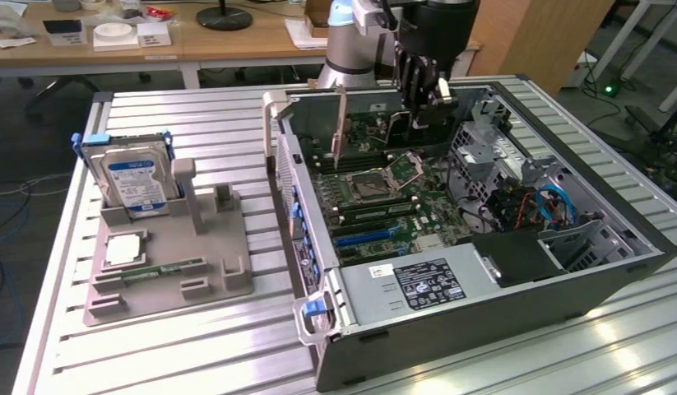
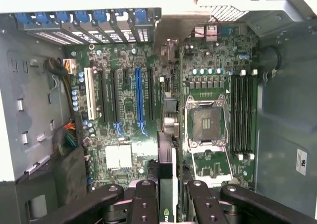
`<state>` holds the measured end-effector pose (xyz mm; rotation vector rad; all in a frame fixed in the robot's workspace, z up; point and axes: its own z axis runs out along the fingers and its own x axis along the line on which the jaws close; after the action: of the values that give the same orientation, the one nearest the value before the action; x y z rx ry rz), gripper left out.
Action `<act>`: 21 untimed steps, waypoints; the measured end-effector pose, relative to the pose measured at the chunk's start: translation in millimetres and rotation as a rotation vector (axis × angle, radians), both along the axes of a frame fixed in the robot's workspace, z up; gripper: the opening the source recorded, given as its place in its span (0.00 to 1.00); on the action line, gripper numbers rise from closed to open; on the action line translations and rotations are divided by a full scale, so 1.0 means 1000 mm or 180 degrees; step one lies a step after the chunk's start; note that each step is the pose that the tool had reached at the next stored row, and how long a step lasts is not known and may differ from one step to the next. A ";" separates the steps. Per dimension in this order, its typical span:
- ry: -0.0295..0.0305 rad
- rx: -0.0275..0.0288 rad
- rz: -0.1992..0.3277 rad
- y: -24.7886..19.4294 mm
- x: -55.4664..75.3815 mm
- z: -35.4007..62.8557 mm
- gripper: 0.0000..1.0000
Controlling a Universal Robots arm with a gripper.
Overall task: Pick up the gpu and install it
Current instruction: 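Insert the gpu into the slot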
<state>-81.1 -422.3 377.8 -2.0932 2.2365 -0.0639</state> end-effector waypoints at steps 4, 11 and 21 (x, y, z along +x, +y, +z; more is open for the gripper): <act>0.0000 0.0001 -0.0005 -0.0016 -0.001 -0.0038 0.27; 0.0002 0.0000 -0.0007 -0.0017 -0.005 -0.0159 0.27; 0.0007 -0.0112 -0.0007 -0.0027 -0.006 -0.0267 0.27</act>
<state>-87.0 -425.0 351.1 -2.1094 2.2553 -0.1017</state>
